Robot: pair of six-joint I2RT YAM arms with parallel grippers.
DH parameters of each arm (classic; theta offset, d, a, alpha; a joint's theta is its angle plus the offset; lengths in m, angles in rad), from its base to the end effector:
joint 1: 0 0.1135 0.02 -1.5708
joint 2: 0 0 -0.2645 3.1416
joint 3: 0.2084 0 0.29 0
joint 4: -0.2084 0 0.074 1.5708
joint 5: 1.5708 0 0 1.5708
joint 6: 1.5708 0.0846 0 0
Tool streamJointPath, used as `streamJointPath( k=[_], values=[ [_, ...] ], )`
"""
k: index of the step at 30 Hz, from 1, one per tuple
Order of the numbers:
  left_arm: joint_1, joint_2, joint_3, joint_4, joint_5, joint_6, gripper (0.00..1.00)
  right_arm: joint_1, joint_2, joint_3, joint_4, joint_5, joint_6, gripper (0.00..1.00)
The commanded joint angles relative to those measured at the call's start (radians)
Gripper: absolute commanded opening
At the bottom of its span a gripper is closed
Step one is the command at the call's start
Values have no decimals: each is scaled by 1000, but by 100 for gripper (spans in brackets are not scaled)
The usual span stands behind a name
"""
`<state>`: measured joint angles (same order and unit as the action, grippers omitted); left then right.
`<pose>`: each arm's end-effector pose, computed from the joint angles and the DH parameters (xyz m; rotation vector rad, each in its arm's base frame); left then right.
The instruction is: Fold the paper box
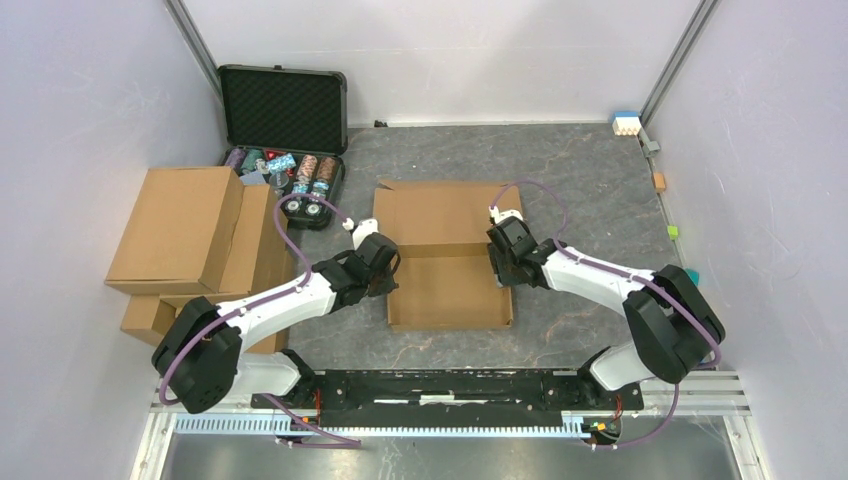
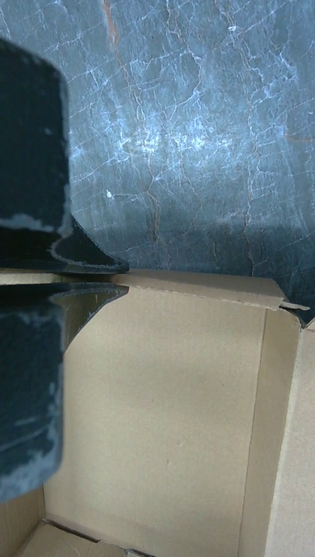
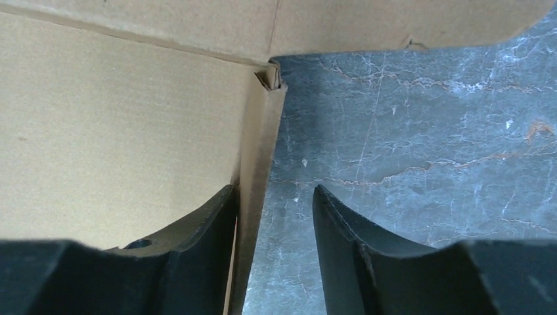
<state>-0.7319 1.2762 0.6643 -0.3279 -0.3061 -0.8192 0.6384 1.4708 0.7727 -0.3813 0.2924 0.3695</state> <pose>0.2411 -0.1823 0.1279 -0.2319 2.4611 -0.2923 0.2736 0.1727 0.1036 -0.2509 2.5638 -0.0202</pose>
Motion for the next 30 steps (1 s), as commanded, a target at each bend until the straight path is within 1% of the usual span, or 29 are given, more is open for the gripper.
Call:
streamJointPath(
  k=[1,3,5,8,12,13,16,18,19,21,25,29,30],
  values=[
    [0,-6,9,38,-69,-43,5,-5,-37,-4,1,-58,5,54],
    [-1,-6,10,32,-76,-41,4,-6,-48,-6,7,-105,6,62],
    [-4,-5,10,30,-79,-40,4,-12,-67,-13,22,-168,7,68],
    [-9,0,14,30,-85,-37,4,-26,-94,-19,32,-208,15,70],
    [-17,14,24,29,-88,-31,4,-33,-120,-9,3,-124,14,61],
    [-20,19,27,29,-89,-30,4,-34,-120,-2,-3,-102,10,57],
    [-29,27,35,29,-92,-28,4,-34,-81,35,-26,-48,-8,46],
    [-35,29,41,27,-96,-28,4,-33,-43,54,-31,-25,-20,43],
    [-37,30,42,25,-99,-28,4,-31,-28,63,-33,-10,-23,40],
    [-41,30,44,20,-108,-29,4,-23,3,75,-34,35,-28,36],
    [-43,30,45,16,-116,-28,4,-14,63,87,-29,68,-32,35],
    [-44,33,53,7,-123,-26,4,12,109,80,-26,138,-27,32],
    [-45,35,52,7,-124,-25,4,12,125,74,-21,146,-30,29]
  ],
)
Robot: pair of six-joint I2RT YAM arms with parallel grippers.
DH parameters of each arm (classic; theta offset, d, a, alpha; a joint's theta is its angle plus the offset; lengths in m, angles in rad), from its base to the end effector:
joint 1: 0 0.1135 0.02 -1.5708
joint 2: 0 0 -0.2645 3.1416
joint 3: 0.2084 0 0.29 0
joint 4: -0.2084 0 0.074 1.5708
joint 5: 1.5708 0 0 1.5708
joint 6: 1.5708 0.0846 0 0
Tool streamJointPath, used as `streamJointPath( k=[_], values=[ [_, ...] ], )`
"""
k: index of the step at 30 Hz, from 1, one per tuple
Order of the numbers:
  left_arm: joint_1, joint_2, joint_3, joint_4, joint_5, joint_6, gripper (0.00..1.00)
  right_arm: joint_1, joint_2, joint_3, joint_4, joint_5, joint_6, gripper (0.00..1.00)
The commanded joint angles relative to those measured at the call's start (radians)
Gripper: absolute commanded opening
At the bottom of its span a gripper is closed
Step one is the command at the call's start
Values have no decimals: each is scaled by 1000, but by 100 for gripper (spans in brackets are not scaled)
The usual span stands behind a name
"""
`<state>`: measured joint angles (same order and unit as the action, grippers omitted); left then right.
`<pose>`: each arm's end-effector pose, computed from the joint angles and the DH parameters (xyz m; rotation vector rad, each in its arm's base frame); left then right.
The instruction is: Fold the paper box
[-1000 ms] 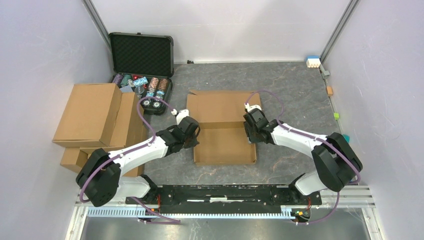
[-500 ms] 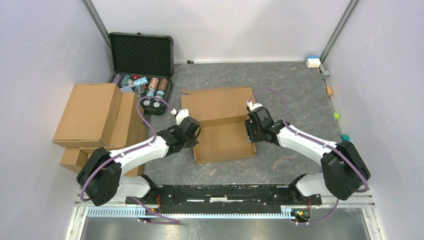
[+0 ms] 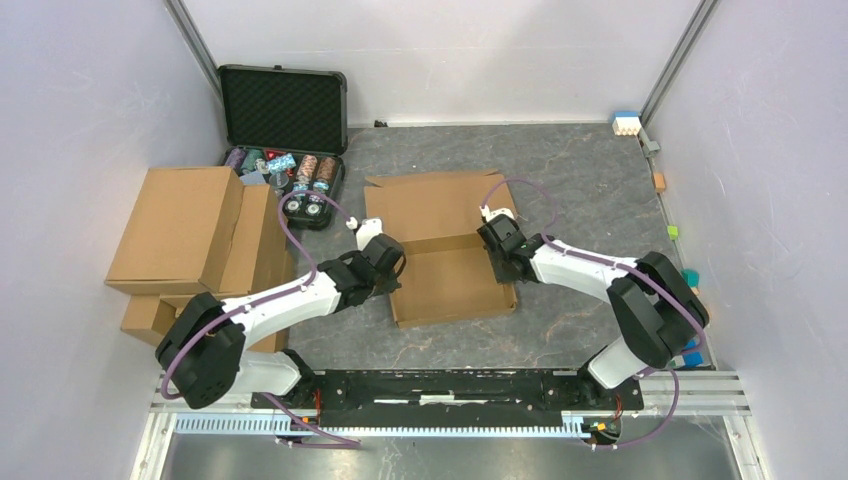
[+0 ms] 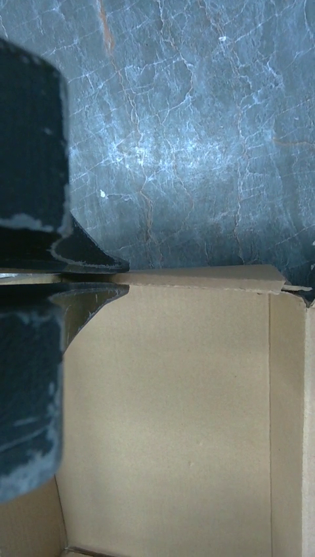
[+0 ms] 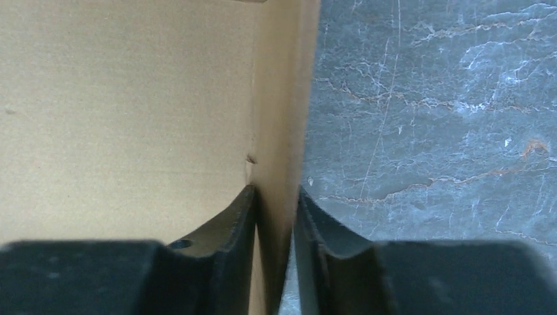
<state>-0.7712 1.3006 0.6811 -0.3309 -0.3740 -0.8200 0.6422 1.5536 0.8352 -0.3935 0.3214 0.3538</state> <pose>0.2396 -0.1898 0.1282 -0.2074 2.4354 -0.2355 0.2858 0.1804 0.0981 -0.2749 2.5755 -0.0798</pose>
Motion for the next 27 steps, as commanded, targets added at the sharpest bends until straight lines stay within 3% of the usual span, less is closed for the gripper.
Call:
streamJointPath(
  k=[1,4,12,15,22,27],
  values=[
    [-7,12,36,10,-57,-24,4,12,60,11,-11,135,-14,23],
    [-8,20,41,10,-59,-21,4,28,115,25,-34,223,-12,12],
    [-14,32,56,2,-59,-18,4,94,266,105,-136,444,-19,13],
    [-16,33,61,-2,-59,-15,4,100,293,119,-163,500,-18,0],
    [-17,36,72,-18,-60,-10,4,105,316,145,-226,624,5,0],
    [-19,36,71,-19,-55,-6,5,103,291,147,-194,553,-40,29]
  ],
)
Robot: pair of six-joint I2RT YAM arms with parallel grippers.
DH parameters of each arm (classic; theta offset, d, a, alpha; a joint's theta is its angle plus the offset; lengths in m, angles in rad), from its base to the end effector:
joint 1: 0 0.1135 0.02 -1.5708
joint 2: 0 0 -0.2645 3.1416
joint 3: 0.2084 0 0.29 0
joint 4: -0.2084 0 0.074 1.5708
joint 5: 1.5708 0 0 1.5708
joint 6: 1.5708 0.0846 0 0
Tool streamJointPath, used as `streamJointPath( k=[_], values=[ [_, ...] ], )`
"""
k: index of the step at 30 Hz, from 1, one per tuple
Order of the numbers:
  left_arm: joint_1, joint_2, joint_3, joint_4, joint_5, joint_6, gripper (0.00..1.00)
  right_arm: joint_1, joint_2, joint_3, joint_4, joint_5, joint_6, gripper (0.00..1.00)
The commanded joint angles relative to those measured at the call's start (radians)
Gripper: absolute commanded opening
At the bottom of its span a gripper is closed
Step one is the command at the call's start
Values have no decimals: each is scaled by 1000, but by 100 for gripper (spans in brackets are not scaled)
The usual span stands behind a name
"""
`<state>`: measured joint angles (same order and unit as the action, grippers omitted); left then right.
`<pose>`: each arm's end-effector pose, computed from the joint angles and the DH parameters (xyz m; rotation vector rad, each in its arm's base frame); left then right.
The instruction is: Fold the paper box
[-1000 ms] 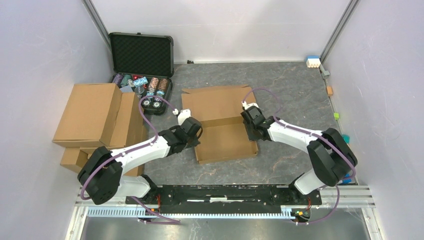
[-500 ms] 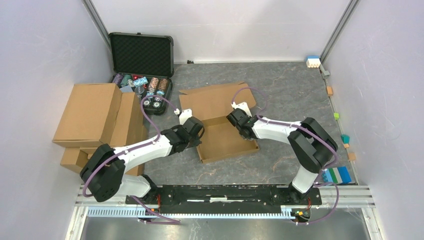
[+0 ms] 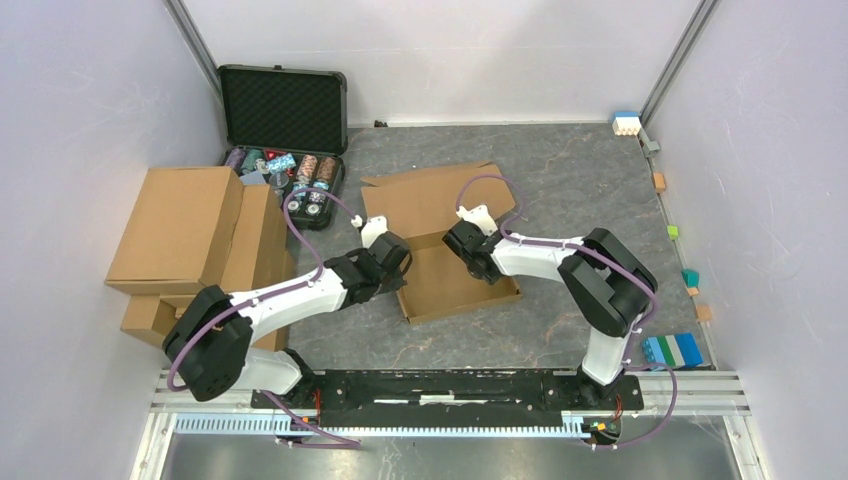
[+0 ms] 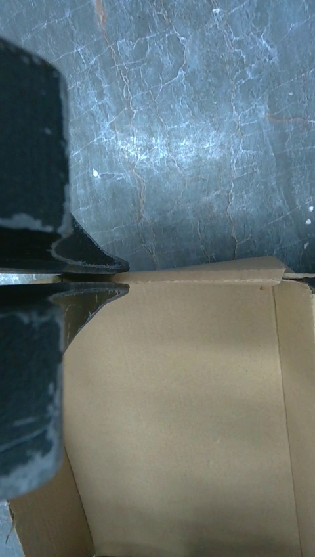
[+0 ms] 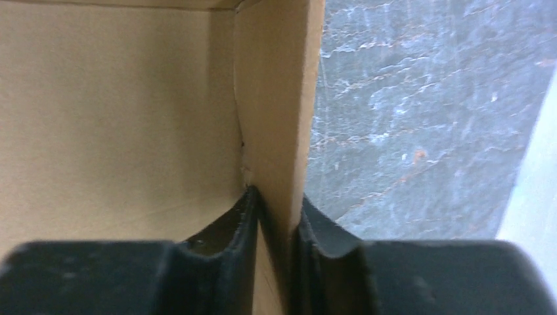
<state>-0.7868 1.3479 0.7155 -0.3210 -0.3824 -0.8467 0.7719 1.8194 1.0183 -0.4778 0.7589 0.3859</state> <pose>0.2442 -0.2001 0.1278 -0.2235 2.4335 -0.2438 0.3019 0.2126 0.0782 -0.3253 2.4053 -0.6140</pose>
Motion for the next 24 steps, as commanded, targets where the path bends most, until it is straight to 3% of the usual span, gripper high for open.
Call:
streamJointPath(
  k=[1,5,8,11,15,19,22,24],
  values=[
    [-3,-11,37,-33,-48,22,5,-30,3,-44,-90,64,-83,33],
    [-3,-3,47,-57,-56,29,7,-65,-106,-88,13,-157,-117,42],
    [-3,6,61,-74,-42,47,15,-106,-187,-135,52,-277,-124,46],
    [-2,0,71,-87,-21,76,35,-138,-248,-174,74,-330,-133,56],
    [1,-31,90,-93,14,117,61,-163,-307,-200,91,-389,-156,61],
    [17,-82,129,-107,44,166,84,-185,-367,-195,109,-475,-177,78],
    [84,-117,147,-95,108,205,95,-211,-427,-181,118,-532,-191,95],
    [178,-129,144,-63,235,213,98,-243,-453,-163,114,-573,-201,98]
  ],
)
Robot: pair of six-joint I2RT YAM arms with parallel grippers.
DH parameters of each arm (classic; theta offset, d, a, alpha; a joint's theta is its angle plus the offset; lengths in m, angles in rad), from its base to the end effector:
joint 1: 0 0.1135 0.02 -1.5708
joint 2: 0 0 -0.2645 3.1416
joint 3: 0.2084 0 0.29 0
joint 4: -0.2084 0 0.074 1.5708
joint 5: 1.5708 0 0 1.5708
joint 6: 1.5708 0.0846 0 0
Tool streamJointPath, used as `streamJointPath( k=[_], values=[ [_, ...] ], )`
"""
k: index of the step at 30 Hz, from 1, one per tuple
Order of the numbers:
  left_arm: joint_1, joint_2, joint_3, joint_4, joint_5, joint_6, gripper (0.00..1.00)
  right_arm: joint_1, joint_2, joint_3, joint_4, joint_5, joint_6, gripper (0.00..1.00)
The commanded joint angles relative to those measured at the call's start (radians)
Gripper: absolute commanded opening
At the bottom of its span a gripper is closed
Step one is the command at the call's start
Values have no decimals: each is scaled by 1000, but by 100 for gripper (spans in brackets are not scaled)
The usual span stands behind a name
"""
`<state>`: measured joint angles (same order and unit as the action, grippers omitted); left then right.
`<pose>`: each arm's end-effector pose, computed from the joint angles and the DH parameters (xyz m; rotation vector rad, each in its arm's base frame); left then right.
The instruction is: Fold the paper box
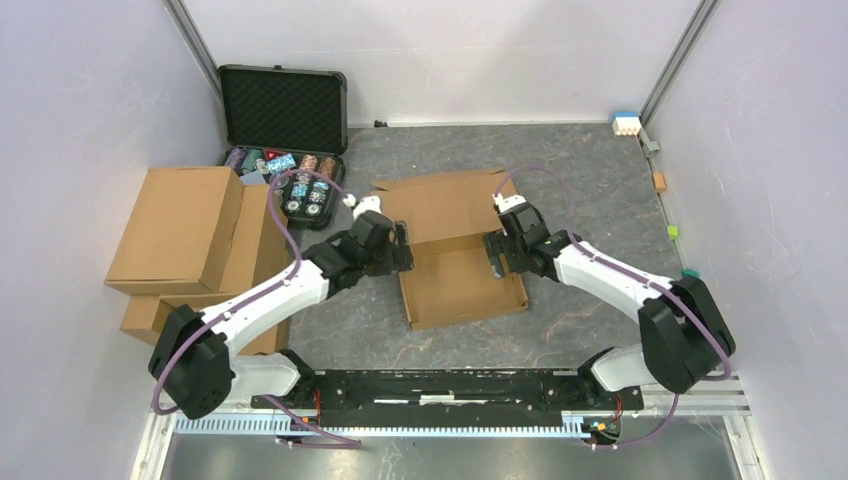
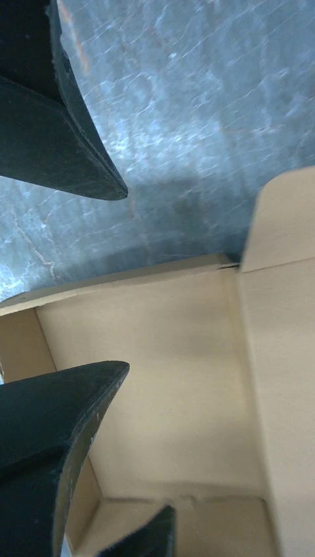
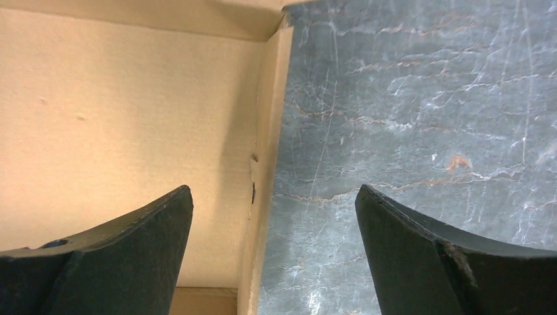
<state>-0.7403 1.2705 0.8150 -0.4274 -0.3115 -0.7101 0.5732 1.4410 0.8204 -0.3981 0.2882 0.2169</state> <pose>0.2545 -0.1974 0.1758 -0.0993 2.4153 -0.2898 0.2927 0.1603 0.1275 -0.3453 2.5033 -0.0629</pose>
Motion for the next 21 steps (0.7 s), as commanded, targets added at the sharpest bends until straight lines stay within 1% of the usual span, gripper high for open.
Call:
streamJointPath(
  k=[1,3,5,10,13,16,18,21],
  values=[
    [184,-55,40,64,210,76,98,-61,-84,45,34,-124,-40,98],
    [252,-54,35,115,279,83,99,-113,-92,71,35,-171,-45,98],
    [303,-32,48,154,307,81,100,-161,-89,106,43,-213,-33,98],
    [417,89,106,230,398,57,97,-267,-21,202,126,-314,57,98],
    [477,171,136,305,477,29,92,-344,74,281,176,-370,109,97],
    [506,263,214,315,496,47,88,-402,198,378,245,-479,140,92],
    [515,325,282,283,482,66,85,-417,300,489,216,-493,143,91],
    [527,417,374,251,503,79,81,-418,456,659,139,-530,129,90]
  ],
)
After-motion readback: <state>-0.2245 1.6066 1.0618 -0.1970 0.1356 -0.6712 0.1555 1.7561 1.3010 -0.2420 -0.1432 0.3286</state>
